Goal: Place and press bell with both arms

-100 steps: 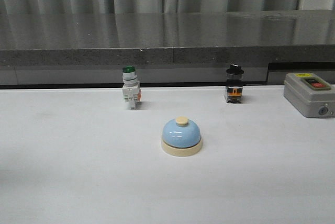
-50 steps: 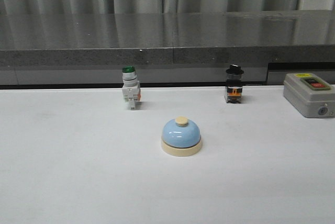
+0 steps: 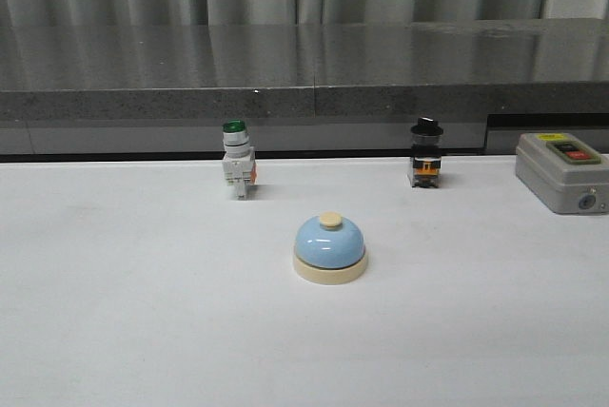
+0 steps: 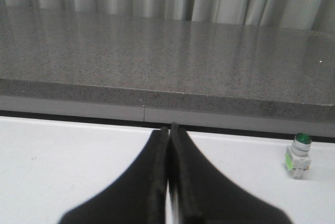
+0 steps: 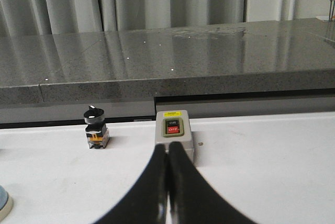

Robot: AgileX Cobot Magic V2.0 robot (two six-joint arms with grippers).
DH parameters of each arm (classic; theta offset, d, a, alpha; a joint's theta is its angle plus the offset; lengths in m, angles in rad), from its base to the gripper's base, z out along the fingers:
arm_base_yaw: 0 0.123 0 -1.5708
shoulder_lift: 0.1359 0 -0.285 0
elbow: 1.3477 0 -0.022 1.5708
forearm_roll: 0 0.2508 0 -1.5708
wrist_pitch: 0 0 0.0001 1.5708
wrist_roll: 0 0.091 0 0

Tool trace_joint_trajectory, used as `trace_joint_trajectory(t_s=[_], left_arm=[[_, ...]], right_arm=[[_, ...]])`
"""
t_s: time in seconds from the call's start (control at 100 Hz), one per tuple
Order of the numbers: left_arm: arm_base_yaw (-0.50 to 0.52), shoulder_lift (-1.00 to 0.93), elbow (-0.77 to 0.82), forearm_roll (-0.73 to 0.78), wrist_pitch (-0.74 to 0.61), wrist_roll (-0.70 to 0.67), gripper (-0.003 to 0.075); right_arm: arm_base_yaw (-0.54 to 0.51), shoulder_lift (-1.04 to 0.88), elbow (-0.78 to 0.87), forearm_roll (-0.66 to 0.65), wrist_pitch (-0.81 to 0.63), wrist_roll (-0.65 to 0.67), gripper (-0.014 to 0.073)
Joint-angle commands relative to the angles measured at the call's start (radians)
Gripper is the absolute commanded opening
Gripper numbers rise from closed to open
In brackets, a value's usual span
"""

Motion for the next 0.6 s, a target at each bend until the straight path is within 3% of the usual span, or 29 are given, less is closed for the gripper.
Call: trace_joint_trajectory(t_s=[0.0, 0.33, 0.59], left_arm=[[0.000, -0.050, 0.004, -0.021, -0.107, -0.009, -0.0020], [0.000, -0.305, 0.212, -0.019, -0.231, 0.000, -0.0020], [0.000, -0.299, 0.327, -0.008, -0.276, 0.000, -0.0020]], right_arm=[[-0.006, -0.013, -0.015, -0.006, -0.086, -0.004, -0.0069], [-0.006, -0.013, -0.015, -0.006, -0.086, -0.004, -0.0069], [-0.006, -0.013, -0.015, -0.006, -0.086, -0.004, -0.0069]])
